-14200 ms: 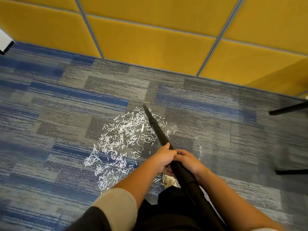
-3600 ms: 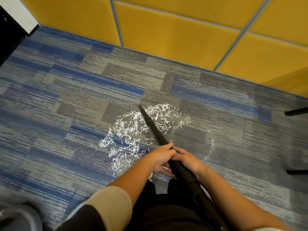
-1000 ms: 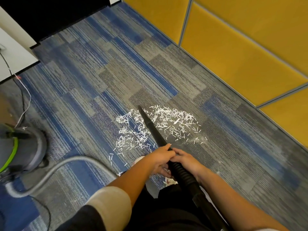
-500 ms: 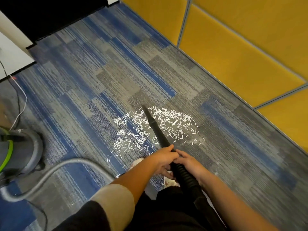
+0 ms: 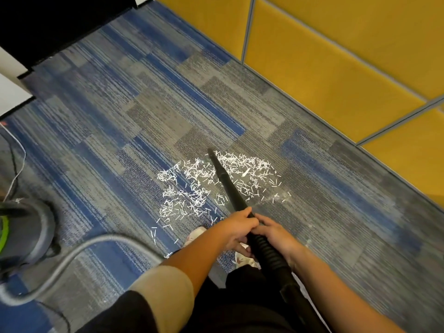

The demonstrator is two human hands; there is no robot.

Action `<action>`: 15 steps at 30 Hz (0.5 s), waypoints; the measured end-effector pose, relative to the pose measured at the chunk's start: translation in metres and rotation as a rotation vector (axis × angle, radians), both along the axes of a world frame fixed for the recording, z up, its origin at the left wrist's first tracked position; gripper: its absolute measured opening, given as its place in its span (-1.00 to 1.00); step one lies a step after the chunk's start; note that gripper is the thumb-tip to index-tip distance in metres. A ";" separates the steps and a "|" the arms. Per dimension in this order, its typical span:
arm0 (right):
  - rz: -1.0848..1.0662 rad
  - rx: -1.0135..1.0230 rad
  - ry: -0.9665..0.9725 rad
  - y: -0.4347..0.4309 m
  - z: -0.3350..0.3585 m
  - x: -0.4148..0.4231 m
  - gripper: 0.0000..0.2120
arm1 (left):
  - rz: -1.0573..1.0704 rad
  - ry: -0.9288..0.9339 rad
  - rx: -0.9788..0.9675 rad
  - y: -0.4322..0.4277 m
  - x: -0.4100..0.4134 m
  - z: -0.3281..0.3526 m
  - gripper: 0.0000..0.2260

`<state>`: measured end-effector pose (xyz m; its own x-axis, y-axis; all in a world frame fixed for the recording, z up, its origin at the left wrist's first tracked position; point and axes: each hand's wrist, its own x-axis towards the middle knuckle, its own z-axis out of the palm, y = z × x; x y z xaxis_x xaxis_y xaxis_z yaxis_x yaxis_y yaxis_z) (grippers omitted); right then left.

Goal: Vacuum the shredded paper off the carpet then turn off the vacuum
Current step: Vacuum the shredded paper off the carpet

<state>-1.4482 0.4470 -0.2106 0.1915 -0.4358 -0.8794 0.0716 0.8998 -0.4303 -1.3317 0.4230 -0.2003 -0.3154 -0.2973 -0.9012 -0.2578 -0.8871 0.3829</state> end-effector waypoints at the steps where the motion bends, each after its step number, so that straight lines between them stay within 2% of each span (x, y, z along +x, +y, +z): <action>1: 0.008 0.003 -0.003 0.000 0.000 0.003 -0.47 | 0.003 -0.009 0.000 0.001 0.003 -0.001 -0.46; 9: 0.058 0.006 0.002 0.004 -0.001 0.010 -0.49 | 0.040 -0.020 0.035 0.008 0.011 -0.003 -0.41; 15: 0.024 -0.005 0.037 0.010 -0.002 -0.011 -0.50 | -0.024 0.007 0.025 0.007 -0.009 0.001 -0.39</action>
